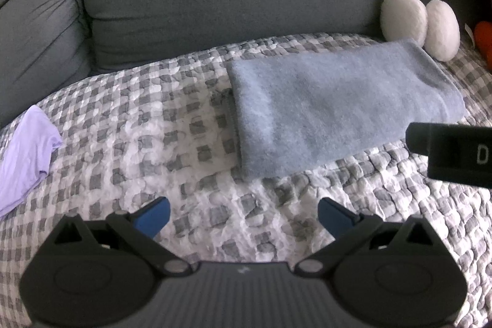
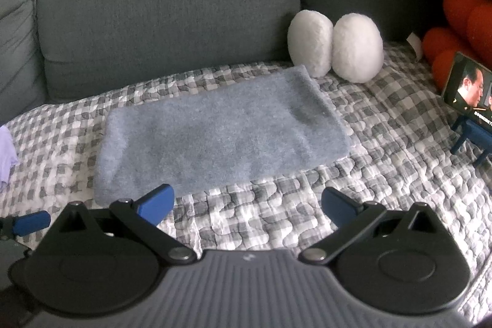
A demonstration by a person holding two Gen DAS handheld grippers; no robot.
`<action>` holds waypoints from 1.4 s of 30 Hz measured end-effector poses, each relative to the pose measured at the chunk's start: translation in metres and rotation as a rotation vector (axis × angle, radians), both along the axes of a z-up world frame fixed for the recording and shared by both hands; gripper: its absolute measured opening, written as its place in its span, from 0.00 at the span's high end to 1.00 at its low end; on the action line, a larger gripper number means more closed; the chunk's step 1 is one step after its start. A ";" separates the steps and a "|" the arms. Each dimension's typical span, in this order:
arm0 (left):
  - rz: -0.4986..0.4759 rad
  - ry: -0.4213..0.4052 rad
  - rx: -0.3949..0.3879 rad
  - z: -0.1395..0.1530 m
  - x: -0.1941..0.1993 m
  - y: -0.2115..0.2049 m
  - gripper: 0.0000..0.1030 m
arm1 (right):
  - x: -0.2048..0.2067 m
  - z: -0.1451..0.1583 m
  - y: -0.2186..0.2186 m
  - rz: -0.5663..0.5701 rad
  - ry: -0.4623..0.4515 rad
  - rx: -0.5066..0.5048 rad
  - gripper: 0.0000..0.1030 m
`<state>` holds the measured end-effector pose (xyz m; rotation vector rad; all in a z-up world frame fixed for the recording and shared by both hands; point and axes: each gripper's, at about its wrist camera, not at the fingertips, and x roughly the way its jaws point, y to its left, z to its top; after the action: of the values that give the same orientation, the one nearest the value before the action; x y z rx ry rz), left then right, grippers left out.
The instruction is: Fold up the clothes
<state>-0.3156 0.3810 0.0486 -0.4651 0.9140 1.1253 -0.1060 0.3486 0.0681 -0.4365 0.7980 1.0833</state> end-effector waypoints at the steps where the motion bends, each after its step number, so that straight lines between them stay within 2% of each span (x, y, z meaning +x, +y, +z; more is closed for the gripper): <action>1: 0.000 0.002 -0.001 0.000 0.000 0.000 0.01 | 0.000 0.000 0.000 0.000 0.000 0.000 0.00; 42: -0.004 0.014 -0.006 -0.002 0.002 -0.002 0.01 | -0.003 0.000 -0.002 0.007 -0.019 -0.008 0.00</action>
<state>-0.3135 0.3786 0.0465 -0.4604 0.9300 1.1240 -0.1086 0.3469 0.0684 -0.4556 0.7849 1.0809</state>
